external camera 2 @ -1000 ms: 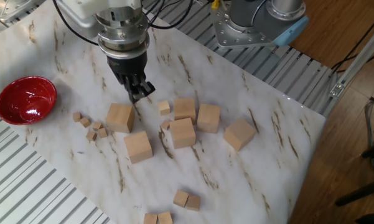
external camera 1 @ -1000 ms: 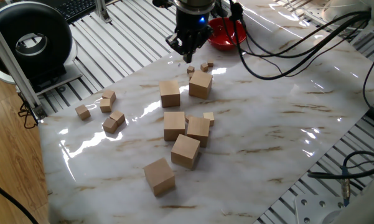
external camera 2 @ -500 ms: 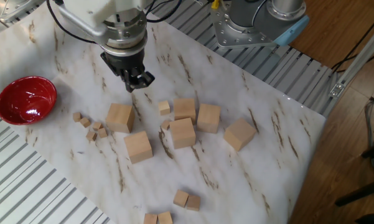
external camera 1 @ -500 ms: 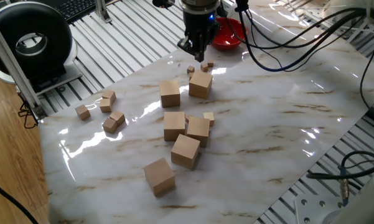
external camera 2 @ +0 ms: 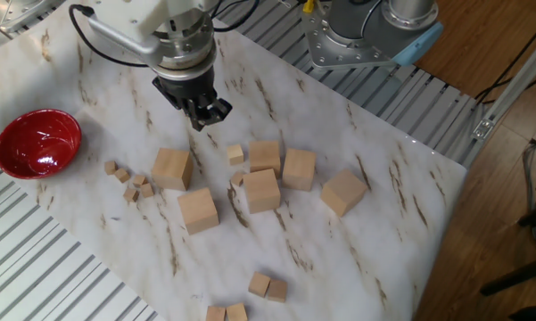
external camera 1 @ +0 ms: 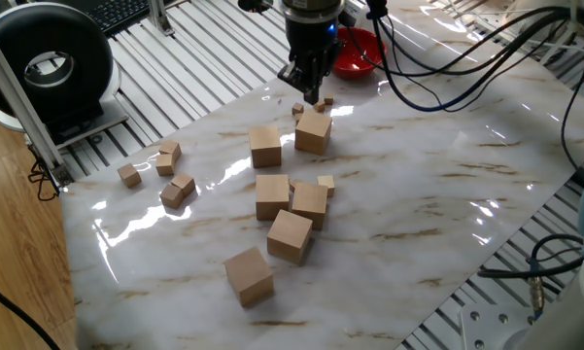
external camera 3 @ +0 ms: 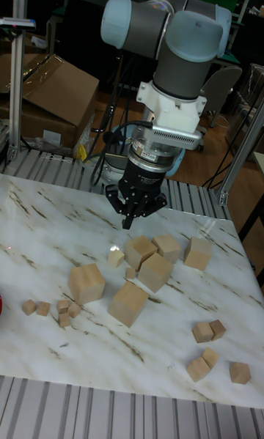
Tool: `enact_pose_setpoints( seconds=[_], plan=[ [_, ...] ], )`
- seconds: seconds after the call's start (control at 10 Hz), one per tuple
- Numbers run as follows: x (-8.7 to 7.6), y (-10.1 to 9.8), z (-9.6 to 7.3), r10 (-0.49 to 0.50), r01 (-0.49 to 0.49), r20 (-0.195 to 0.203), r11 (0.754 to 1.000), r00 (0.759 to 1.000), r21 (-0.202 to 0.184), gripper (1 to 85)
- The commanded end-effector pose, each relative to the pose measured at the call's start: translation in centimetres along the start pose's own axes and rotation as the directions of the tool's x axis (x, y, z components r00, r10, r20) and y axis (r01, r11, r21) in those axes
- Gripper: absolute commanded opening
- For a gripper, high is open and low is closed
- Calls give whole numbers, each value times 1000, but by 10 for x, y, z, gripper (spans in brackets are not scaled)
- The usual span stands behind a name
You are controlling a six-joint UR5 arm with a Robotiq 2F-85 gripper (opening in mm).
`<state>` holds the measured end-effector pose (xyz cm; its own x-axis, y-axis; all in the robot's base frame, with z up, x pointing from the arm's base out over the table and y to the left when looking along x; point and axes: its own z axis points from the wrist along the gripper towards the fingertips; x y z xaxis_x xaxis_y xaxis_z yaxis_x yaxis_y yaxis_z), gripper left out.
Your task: Pick up one small block
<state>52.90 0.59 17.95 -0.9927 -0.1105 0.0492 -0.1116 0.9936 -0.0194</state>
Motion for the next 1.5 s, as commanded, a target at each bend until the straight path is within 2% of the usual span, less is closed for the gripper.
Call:
enact_pose_setpoints(
  seconds=[0.0, 0.1, 0.2, 0.3, 0.4, 0.5, 0.7, 0.8, 0.9, 1.0, 1.2, 1.4],
  plan=[
    [-4, 5, -1, -6, 6, 14, 1000, 1000, -23, 10],
    [-5, 6, -1, -12, 13, 21, 1000, 1000, -26, 10],
    [-3, 13, -2, -3, 3, 12, 999, 1000, -54, 10],
    [-4, 14, -2, 2, -1, 15, 998, 1000, -55, 10],
    [-15, 17, -2, 9, -5, 56, 998, 998, -68, 10],
    [-21, 40, -5, 21, -9, 77, 987, 997, -158, 10],
    [-31, 54, -9, -99, 126, 141, 973, 985, -195, 10],
    [-24, 81, -16, -129, 166, 141, 940, 982, -297, 10],
    [-9, 102, -22, -123, 148, 89, 911, 988, -384, 10],
    [-6, 106, -24, -131, 154, 86, 903, 988, -401, 10],
    [-7, 108, -25, -117, 142, 85, 901, 989, -411, 10],
    [2, 100, -21, -110, 117, 39, 916, 993, -383, 10]
  ],
)
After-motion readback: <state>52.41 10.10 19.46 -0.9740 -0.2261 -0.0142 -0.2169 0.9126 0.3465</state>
